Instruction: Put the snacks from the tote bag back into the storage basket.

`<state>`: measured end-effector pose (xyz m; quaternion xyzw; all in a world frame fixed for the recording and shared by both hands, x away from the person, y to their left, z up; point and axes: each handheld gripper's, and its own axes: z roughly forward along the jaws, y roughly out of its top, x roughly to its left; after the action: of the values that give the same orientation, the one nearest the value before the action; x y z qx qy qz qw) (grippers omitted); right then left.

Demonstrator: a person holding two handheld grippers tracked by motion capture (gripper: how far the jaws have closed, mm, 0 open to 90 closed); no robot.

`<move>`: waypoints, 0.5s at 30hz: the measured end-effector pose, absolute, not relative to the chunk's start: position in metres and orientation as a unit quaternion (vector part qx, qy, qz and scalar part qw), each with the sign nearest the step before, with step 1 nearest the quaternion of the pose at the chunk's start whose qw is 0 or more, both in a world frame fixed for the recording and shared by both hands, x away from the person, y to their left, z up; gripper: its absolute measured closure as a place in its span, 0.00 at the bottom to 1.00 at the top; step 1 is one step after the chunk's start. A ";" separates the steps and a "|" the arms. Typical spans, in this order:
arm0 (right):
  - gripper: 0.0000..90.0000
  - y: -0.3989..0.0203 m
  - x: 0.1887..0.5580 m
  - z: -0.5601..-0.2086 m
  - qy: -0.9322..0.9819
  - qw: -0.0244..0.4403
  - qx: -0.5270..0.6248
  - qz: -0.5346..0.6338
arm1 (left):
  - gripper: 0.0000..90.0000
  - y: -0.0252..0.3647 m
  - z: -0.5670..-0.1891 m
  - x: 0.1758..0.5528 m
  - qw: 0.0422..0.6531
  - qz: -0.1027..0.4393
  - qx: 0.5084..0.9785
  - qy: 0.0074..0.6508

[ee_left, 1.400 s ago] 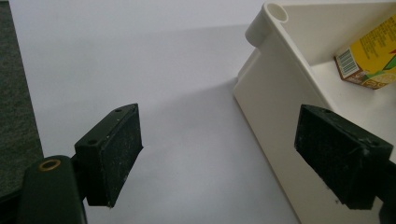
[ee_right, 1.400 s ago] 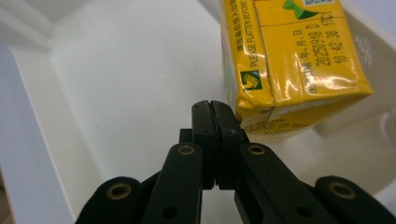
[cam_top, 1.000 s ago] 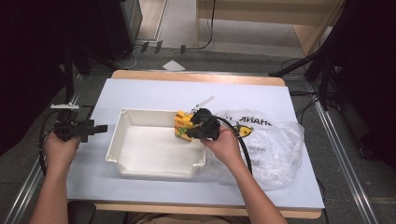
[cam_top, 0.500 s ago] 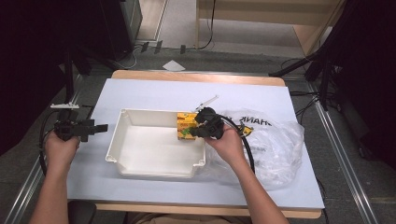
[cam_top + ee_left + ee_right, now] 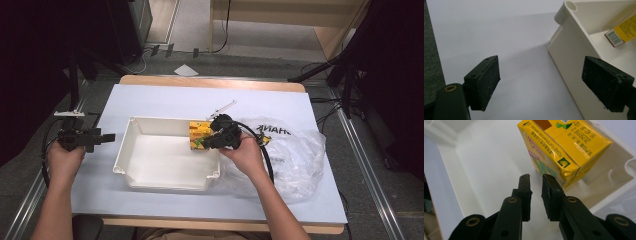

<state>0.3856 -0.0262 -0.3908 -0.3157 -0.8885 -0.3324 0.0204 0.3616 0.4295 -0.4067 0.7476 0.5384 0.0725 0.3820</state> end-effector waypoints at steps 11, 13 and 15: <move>0.63 -0.034 0.383 -0.382 -0.889 0.031 -0.308 -0.337 | 0.17 0.428 -0.407 0.362 0.380 0.070 0.749 0.538; 0.59 -0.036 0.383 -0.382 -0.888 0.036 -0.306 -0.341 | 0.17 0.428 -0.407 0.362 0.381 0.070 0.749 0.538; 0.56 -0.039 0.383 -0.381 -0.888 0.037 -0.306 -0.341 | 0.17 0.428 -0.407 0.362 0.379 0.069 0.751 0.537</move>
<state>0.3835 -0.0390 -0.3812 -0.3057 -0.8881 -0.3411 0.0369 0.3618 0.4281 -0.4072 0.7507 0.5370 0.0687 0.3787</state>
